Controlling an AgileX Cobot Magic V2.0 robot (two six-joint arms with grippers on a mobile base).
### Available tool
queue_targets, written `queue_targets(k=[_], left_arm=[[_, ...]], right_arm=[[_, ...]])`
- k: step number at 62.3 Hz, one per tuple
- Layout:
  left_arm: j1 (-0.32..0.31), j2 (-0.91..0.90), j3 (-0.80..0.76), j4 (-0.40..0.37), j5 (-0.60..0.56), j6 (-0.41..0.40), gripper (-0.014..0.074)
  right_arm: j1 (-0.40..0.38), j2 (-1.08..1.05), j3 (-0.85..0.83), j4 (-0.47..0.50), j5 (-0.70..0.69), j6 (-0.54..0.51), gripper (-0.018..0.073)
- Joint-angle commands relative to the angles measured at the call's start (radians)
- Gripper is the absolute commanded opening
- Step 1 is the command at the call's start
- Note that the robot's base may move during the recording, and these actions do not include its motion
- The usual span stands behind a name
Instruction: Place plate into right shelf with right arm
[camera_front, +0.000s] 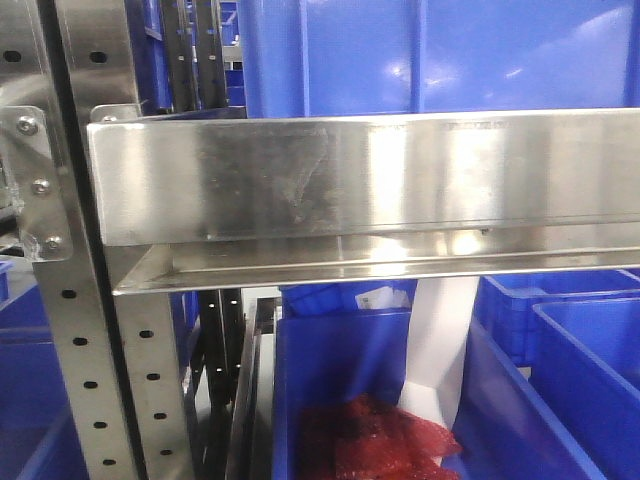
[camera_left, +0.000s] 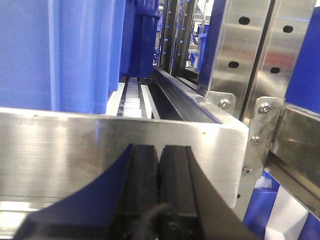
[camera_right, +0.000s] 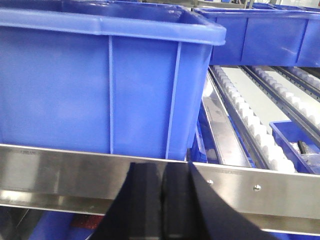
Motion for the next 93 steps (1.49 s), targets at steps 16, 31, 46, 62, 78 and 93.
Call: queue_targets(k=[16, 31, 46, 62, 78, 93], left_arm=[[0.002, -0.012, 0.008, 0.0, -0.092, -0.006, -0.0047], [0.002, -0.012, 0.008, 0.0, -0.092, -0.006, -0.0047], [0.002, -0.012, 0.008, 0.0, -0.092, -0.006, -0.0047], [0.002, -0.012, 0.008, 0.0, -0.092, -0.006, -0.0047], [0.002, -0.01, 0.008, 0.0, -0.092, -0.006, -0.0047], [0.002, -0.01, 0.008, 0.0, -0.092, -0.006, -0.0047]], right_arm=[[-0.009, 0.009, 0.011, 0.037, -0.152, -0.011, 0.0025], [-0.17, -0.031, 0.166, 0.305, -0.337, -0.234, 0.0025], [-0.261, -0.128, 0.371, 0.328, -0.5, -0.245, 0.0025], [-0.261, -0.24, 0.555, 0.309, -0.63, -0.245, 0.0025], [-0.261, -0.26, 0.568, 0.306, -0.596, -0.245, 0.0025], [-0.261, -0.26, 0.568, 0.307, -0.593, -0.245, 0.0025]])
